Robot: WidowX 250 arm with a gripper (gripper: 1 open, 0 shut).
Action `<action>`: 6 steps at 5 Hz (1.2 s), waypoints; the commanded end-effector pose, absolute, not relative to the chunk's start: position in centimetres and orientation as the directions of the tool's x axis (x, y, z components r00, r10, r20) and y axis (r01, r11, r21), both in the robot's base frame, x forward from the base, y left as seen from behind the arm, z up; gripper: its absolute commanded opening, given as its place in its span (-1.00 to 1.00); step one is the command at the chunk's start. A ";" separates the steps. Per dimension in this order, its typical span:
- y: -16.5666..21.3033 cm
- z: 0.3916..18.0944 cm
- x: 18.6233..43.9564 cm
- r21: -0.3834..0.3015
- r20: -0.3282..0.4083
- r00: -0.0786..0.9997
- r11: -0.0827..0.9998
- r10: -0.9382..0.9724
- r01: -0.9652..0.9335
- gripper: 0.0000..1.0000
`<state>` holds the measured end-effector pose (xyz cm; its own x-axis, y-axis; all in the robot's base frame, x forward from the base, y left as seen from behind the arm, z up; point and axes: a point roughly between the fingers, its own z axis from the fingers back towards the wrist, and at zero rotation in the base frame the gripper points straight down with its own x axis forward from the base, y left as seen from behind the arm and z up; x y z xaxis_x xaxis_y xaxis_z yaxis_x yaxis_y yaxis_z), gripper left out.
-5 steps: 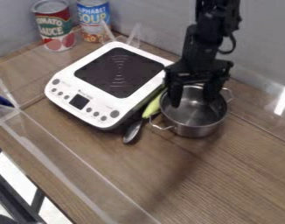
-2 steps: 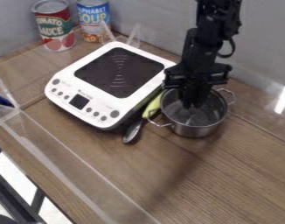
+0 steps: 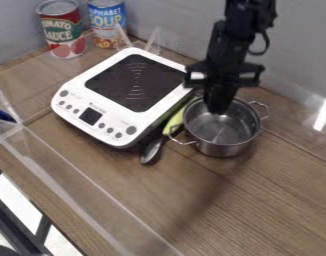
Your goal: Put silver pot on the white and black stove top
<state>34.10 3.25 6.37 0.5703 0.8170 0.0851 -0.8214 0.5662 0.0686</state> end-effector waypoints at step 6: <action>1.7 7.4 34.5 -0.024 0.145 0.566 0.574 0.812 -0.818 1.00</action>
